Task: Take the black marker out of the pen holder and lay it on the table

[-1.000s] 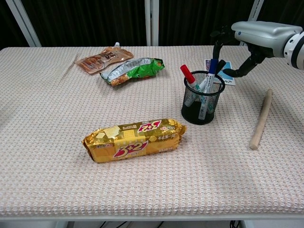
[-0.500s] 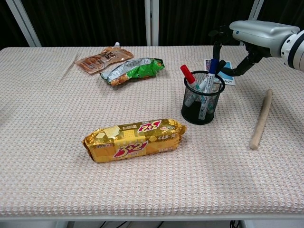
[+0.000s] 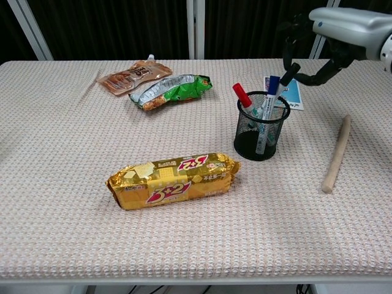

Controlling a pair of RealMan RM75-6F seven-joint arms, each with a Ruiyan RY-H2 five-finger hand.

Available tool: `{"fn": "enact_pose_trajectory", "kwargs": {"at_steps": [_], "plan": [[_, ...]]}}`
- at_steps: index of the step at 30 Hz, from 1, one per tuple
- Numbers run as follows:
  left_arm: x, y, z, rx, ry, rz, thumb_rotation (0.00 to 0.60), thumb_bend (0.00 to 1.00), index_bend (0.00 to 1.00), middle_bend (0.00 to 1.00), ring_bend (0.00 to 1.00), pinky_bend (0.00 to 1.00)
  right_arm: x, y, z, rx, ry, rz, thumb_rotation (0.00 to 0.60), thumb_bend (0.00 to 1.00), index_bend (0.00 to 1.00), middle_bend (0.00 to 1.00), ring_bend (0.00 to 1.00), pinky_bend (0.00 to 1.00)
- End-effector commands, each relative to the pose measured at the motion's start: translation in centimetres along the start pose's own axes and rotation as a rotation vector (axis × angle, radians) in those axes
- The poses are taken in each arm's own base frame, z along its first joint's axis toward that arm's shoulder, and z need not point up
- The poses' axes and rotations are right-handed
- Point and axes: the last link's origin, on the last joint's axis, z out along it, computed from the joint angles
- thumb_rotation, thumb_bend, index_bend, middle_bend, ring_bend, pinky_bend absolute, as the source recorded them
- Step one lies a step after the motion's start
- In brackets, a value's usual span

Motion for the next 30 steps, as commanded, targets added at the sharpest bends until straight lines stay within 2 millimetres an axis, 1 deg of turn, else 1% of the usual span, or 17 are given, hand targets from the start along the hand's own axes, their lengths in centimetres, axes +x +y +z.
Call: {"fn": "enact_pose_trajectory", "kwargs": {"at_steps": [1,3,4,7,9,11,14,17,21,24,27,30], "plan": [[0.0,0.0,0.0,-0.002,-0.001,0.0,0.6,0.18,0.12,0.06,0.0,0.05,2.5,0.9,-1.6,-0.004,0.08,0.021,0.6,0.4,0.58,0.07,0.0,0.0],[-0.1,0.1,0.0,-0.004,-0.003,0.002,0.6,0.18,0.12,0.06,0.0,0.05,3.9,1.5,-2.3,-0.014,0.125,0.036,0.6,0.4,0.59,0.07,0.0,0.0],[-0.1,0.1,0.0,-0.005,-0.003,0.002,0.6,0.18,0.12,0.06,0.0,0.05,4.7,2.0,-2.8,-0.022,0.153,0.045,0.6,0.41,0.59,0.07,0.0,0.0],[-0.2,0.3,0.1,-0.008,-0.005,0.001,0.6,0.18,0.12,0.06,0.0,0.05,6.5,3.6,-3.8,-0.055,0.209,0.053,0.6,0.42,0.6,0.07,0.0,0.0],[-0.2,0.4,0.1,-0.011,-0.005,0.003,0.6,0.18,0.12,0.06,0.0,0.05,7.2,4.7,-4.1,-0.083,0.227,0.054,0.6,0.42,0.6,0.07,0.0,0.0],[-0.2,0.5,0.2,-0.014,-0.006,0.005,0.6,0.18,0.12,0.06,0.0,0.05,7.3,6.0,-4.4,-0.116,0.23,0.06,0.6,0.42,0.6,0.07,0.0,0.0],[-0.2,0.5,0.3,-0.013,-0.009,0.008,0.6,0.19,0.12,0.06,0.0,0.05,6.5,7.4,-4.6,-0.148,0.199,0.051,0.6,0.43,0.61,0.07,0.0,0.0],[-0.2,0.6,0.4,-0.012,-0.014,0.01,0.6,0.19,0.12,0.06,0.0,0.05,4.9,8.1,-4.2,-0.163,0.153,0.027,0.6,0.43,0.61,0.08,0.0,0.0],[-0.3,0.5,0.4,-0.006,-0.019,0.008,0.6,0.18,0.12,0.06,0.0,0.05,2.7,8.3,-3.2,-0.17,0.103,0.028,0.6,0.43,0.61,0.08,0.0,0.0],[-0.4,0.2,0.3,0.003,-0.022,0.006,0.6,0.18,0.12,0.06,0.0,0.05,1.2,8.5,-2.4,-0.18,0.078,-0.012,0.6,0.43,0.61,0.08,0.0,0.0],[-0.3,0.0,0.2,0.01,-0.021,0.005,0.6,0.18,0.12,0.06,0.0,0.05,0.0,8.6,-1.9,-0.187,0.06,-0.067,0.6,0.43,0.61,0.08,0.0,0.0],[-0.3,-0.2,0.1,0.014,-0.018,0.002,0.6,0.19,0.12,0.06,0.0,0.05,-0.9,8.2,-1.7,-0.173,0.044,-0.093,0.6,0.43,0.61,0.08,0.0,0.0]]}}
